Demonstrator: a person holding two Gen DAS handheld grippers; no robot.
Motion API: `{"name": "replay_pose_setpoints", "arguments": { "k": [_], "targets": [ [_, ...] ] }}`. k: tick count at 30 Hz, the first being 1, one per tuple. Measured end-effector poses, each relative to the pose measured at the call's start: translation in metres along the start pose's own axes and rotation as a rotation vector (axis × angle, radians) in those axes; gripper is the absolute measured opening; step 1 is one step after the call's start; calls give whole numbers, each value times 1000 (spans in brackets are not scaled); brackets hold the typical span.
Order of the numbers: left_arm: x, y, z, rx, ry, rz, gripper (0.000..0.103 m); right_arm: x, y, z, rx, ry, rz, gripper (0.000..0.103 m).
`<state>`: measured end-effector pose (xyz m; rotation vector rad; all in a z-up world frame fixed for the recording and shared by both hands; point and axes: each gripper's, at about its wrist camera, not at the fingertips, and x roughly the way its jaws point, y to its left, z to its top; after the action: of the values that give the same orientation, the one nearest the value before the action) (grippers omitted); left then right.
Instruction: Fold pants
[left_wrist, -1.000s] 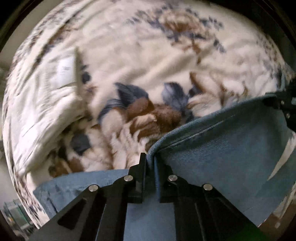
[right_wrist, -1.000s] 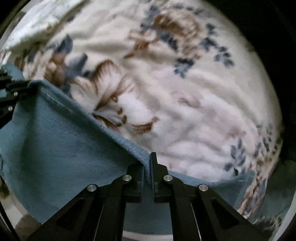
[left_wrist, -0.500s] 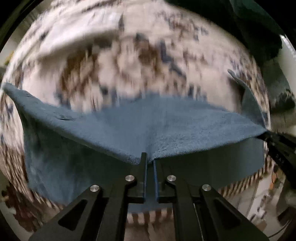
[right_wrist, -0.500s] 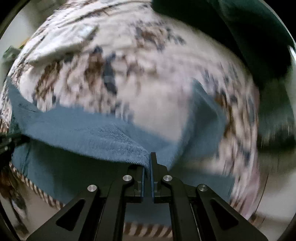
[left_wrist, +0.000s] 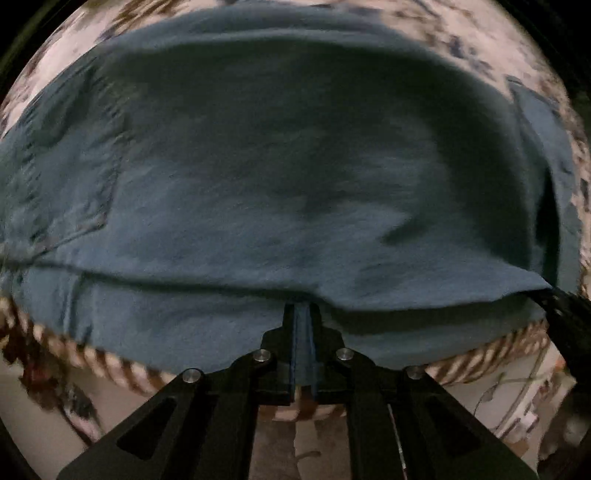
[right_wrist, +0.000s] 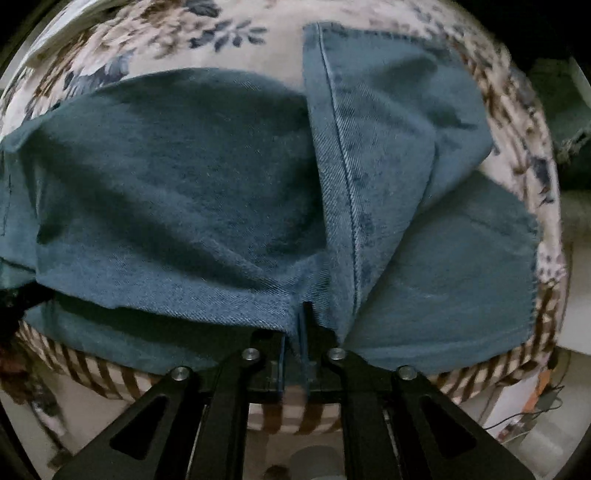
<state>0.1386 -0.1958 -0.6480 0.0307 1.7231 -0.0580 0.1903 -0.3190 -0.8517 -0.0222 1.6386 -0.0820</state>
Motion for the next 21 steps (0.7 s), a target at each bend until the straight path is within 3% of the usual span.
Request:
{"name": "replay_pose_setpoints", "arguments": {
  "k": [2,3,4,5,6,7,12,16,18,20,21],
  "targets": [
    [-8,8,-3,-23,-8,8,15,-5,-1,-2,-13,26,32,25],
    [-17,12,-7,-28,-22,9,28,-11,-2,-4,-9,34,56,44],
    [-28,15,-10,-25,-48,25,40,-20,-3,-6,-6,37,90,70],
    [-38,17,-13,-27,-72,40,49,-29,-4,-9,-3,46,124,84],
    [-48,19,-15,-29,-95,46,75,-36,-3,-12,1,51,152,96],
    [-57,21,-17,-29,-120,49,93,-47,-4,-17,9,52,173,96],
    [-70,10,-4,0,-218,161,95,-79,-33,-10,128,3,192,96],
    [-61,-10,30,-20,-207,207,95,-66,-41,63,171,-69,95,96],
    [-56,-14,37,-28,-194,216,95,-42,-36,95,157,-33,68,96],
    [-55,-15,42,-35,-186,214,95,-21,-33,111,105,13,19,77],
    [-55,-16,42,-33,-181,216,95,-14,-31,113,87,25,-19,46]
  ]
}}
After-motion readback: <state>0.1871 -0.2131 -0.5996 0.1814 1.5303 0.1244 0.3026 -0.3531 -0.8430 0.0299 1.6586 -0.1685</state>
